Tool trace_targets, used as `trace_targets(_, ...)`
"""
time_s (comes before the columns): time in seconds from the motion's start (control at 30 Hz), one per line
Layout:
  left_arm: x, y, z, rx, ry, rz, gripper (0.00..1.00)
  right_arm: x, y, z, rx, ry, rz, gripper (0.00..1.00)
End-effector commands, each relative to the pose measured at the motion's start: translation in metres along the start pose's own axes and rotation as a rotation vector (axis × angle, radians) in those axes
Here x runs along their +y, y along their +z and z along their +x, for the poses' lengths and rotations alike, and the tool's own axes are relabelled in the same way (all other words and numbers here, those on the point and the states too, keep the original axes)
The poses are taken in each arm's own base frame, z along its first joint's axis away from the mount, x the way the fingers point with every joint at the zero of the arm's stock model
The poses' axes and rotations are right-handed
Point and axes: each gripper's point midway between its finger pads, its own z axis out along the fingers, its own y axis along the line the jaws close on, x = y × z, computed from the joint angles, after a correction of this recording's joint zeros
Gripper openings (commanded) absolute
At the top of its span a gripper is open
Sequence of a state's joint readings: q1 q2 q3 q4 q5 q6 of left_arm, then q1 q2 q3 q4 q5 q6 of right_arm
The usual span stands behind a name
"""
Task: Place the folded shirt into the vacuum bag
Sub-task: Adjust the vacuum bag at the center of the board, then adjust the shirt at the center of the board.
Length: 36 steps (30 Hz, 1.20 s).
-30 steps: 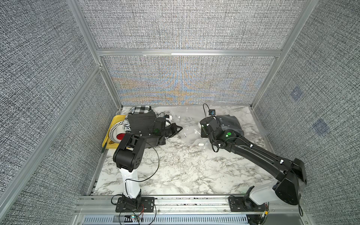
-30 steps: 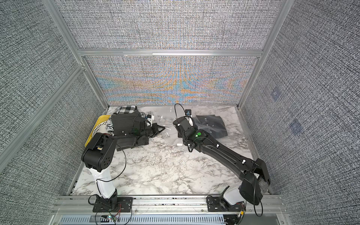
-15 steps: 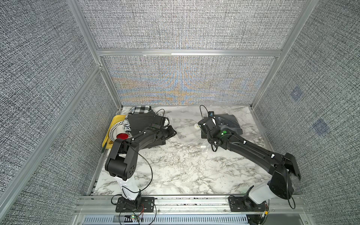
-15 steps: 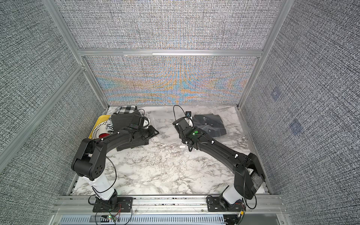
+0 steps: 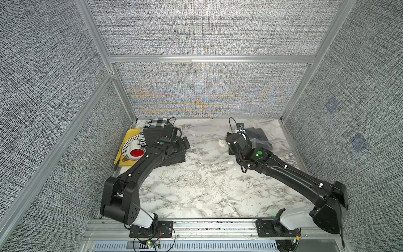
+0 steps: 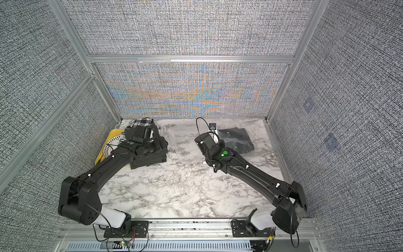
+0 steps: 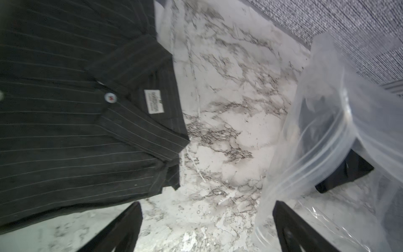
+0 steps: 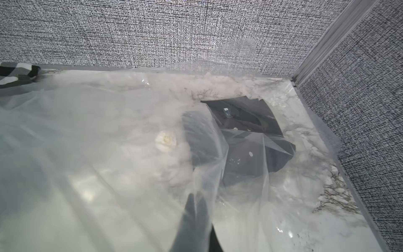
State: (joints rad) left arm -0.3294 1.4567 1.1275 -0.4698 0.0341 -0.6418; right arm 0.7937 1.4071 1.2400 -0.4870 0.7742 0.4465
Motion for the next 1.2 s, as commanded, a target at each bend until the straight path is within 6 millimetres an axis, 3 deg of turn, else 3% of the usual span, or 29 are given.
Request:
trace_targets(0.0, 0.053, -0.024, -0.010, -0.063, 0.003, -0.225, 1.00, -0.005, 0.002, -0.005, -0.039, -0.004, 0.045, 0.00)
trace_targets(0.17, 0.107, -0.034, -0.005, -0.089, -0.139, -0.326, 1.00, -0.002, 0.006, 0.002, -0.019, -0.010, 0.036, 0.00)
trace_targets(0.4, 0.154, -0.006, 0.034, 0.003, -0.313, -0.363, 1.00, 0.012, 0.011, 0.015, 0.044, -0.047, -0.048, 0.00)
trace_targets(0.67, 0.165, 0.016, 0.042, 0.045, -0.337, -0.337, 1.00, 0.053, 0.029, 0.070, 0.159, -0.098, -0.151, 0.00)
trace_targets(0.93, 0.187, 0.021, 0.038, 0.031, -0.378, -0.325, 0.99, 0.075, 0.032, 0.082, 0.197, -0.125, -0.157, 0.00)
trace_targets(1.17, 0.187, 0.038, 0.038, 0.077, -0.373, -0.272, 0.97, 0.083, 0.035, 0.095, 0.232, -0.142, -0.146, 0.00)
